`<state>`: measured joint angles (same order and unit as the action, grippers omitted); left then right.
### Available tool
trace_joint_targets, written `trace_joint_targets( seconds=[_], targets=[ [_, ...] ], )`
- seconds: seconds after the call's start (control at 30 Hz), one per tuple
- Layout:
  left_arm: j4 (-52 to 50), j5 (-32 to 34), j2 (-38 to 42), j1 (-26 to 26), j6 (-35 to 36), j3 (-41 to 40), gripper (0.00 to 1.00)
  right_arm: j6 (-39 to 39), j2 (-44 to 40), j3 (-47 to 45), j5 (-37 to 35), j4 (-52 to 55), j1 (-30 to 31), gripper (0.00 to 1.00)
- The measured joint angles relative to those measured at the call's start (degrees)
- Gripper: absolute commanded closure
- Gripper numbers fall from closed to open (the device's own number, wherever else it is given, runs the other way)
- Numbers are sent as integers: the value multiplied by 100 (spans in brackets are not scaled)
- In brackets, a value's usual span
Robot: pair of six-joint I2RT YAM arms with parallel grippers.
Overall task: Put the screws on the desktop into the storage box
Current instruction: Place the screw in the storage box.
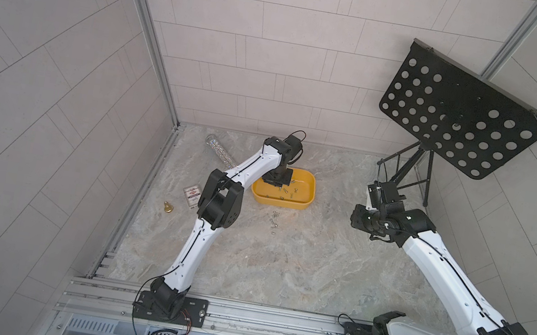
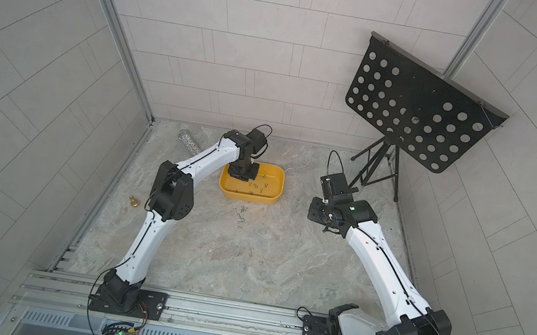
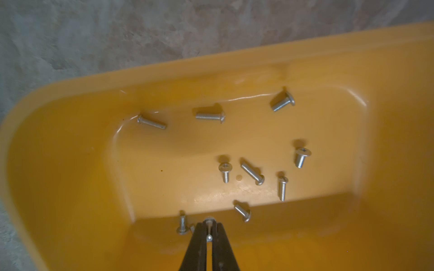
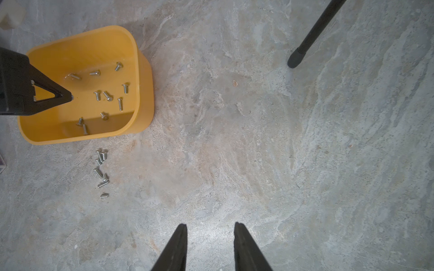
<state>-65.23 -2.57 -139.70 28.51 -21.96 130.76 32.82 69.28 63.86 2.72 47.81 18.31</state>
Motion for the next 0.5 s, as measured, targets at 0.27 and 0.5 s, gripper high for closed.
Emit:
trace_joint_targets(
  seconds=[0.27, 0.5],
  targets=[
    [-68, -131, -114, -76, 74, 44, 82, 0, 151, 0, 81, -2, 0, 63],
    [-109, -136, -116, -76, 120, 48, 67, 0, 166, 0, 94, -2, 0, 62]
  ],
)
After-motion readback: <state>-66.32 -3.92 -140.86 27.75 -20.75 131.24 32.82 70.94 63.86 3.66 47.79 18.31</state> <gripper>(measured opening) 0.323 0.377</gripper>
